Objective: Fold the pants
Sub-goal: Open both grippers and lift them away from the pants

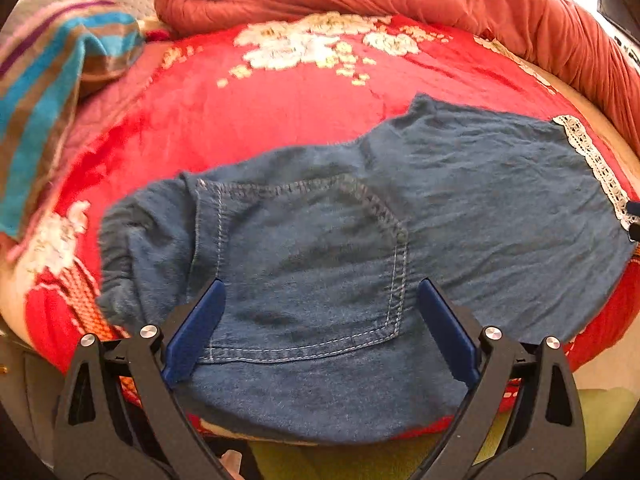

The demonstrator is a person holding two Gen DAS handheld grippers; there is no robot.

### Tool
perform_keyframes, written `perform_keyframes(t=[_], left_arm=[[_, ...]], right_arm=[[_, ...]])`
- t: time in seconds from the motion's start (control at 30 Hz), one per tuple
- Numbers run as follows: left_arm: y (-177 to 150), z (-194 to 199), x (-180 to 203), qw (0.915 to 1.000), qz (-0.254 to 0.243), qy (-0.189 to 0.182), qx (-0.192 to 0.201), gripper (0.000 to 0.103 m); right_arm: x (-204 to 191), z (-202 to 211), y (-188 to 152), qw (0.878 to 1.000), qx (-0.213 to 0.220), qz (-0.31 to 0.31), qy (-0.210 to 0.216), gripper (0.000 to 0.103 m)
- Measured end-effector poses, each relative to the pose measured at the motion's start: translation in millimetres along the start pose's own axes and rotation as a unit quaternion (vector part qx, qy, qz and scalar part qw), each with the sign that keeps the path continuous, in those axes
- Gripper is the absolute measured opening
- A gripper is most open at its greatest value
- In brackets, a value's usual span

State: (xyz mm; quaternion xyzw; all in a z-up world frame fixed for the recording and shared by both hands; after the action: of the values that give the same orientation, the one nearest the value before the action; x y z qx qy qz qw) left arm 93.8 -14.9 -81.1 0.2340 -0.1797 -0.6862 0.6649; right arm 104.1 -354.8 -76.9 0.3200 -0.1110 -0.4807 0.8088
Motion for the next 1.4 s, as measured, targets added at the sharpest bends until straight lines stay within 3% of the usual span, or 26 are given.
perform_keyframes(t=[0.23, 0.33, 0.5, 0.6, 0.8, 0.97, 1.13, 1.4], left_arm=[[12, 24, 30, 0.9989, -0.028, -0.028, 0.025, 0.09], [12, 23, 55, 0.9966, -0.07, -0.037, 0.023, 0.09], [-9, -1, 92, 0.9878, -0.149, -0.039, -0.022, 0.09], [-16, -6, 98, 0.9844, -0.171, -0.028, -0.031, 0.09], [-16, -4, 94, 0.9863, -0.158, -0.037, -0.029, 0.09], [-13, 7, 95, 0.9866, -0.16, -0.026, -0.013, 0.09], [-3, 20, 89, 0.9895, -0.142, -0.023, 0.009, 0.093], [15, 37, 80, 0.994, -0.096, -0.048, 0.023, 0.093]], right_arm=[[-27, -6, 13, 0.999, 0.017, 0.034, 0.016, 0.066], [-43, -16, 11, 0.998, 0.01, 0.049, 0.03, 0.066], [-57, -39, -9, 0.996, -0.045, 0.077, 0.03, 0.067], [-64, -40, -18, 0.993, -0.049, 0.103, 0.021, 0.071], [-67, -38, -19, 0.994, -0.046, 0.095, 0.025, 0.075], [-66, -18, -8, 0.996, -0.009, 0.069, 0.057, 0.074], [-56, 0, 4, 0.997, 0.024, 0.054, 0.049, 0.082], [-21, 20, 16, 0.998, 0.061, 0.01, 0.027, 0.083]])
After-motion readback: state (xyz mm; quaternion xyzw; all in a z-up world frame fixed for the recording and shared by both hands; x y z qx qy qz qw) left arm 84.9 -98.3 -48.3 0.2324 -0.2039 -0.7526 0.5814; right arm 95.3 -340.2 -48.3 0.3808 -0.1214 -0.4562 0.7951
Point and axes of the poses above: each gripper's, at about its wrist camera, not at the fingertips, and z roughly against the way its jaws point, x to its right, y to its top, the point moved 7 cm from there along -z, roughly the way its jaws point
